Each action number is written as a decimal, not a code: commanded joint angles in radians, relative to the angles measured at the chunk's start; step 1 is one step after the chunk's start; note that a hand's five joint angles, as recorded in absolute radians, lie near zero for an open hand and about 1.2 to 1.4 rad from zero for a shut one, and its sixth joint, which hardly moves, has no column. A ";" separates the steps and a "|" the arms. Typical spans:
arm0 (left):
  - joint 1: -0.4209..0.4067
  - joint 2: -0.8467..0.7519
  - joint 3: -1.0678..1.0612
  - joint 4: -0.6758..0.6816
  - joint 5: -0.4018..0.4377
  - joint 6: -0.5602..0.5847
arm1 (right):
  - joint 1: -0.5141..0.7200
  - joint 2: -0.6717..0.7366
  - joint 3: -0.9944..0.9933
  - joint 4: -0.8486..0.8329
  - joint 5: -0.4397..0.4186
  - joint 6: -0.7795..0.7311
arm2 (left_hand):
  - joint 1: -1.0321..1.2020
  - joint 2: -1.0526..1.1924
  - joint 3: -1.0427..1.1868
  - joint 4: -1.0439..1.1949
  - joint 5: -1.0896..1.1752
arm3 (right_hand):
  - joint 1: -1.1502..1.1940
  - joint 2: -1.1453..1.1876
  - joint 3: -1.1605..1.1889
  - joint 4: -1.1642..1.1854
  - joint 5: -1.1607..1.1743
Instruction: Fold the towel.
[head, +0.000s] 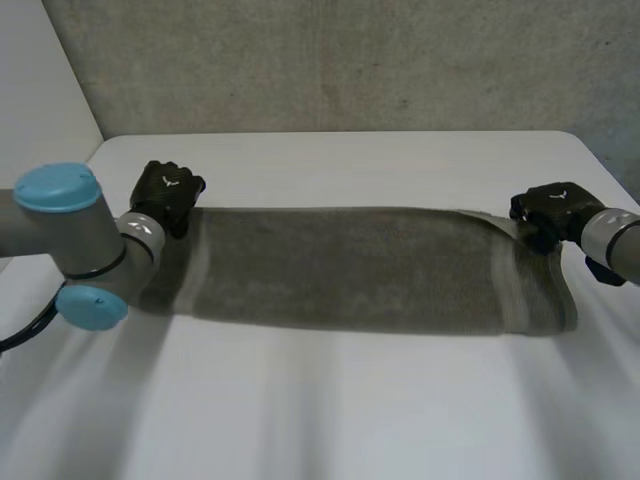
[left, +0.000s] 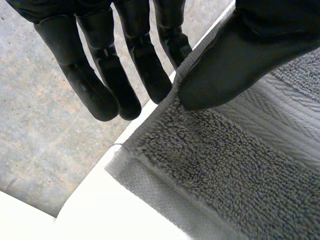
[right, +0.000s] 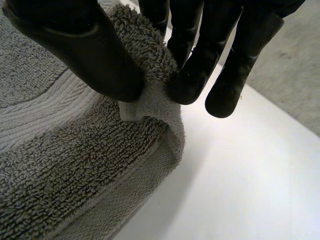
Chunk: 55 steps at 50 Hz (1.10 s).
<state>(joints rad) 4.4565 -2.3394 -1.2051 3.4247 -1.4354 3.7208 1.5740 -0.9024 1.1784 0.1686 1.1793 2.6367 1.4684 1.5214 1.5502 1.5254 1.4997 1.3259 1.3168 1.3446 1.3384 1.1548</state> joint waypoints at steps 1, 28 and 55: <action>-0.022 -0.060 0.055 0.047 -0.016 0.011 | 0.020 0.034 0.000 -0.069 0.037 0.008 | -0.072 -0.125 -0.154 -0.129 -0.278 | 0.070 0.079 0.052 0.058 0.067; -0.048 0.150 -0.080 0.085 -0.160 -0.033 | 0.023 -0.316 0.130 -0.178 0.074 0.123 | -1.275 -1.328 -1.357 -1.332 -1.481 | -1.151 -1.142 -1.170 -1.164 -1.155; -0.052 0.367 -0.472 0.119 -0.008 -0.249 | -0.023 -0.237 0.580 -0.205 0.033 -0.077 | -1.243 -1.296 -1.325 -1.300 -1.449 | -0.892 -0.882 -0.910 -0.904 -0.895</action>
<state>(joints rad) 4.4033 -1.9778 -1.6789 3.5388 -1.4391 3.5245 1.5525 -1.2298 1.7753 -0.0243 1.2032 2.5649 0.2777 0.2655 0.2534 0.2693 0.2411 0.3553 0.3338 0.3464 0.3492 0.1925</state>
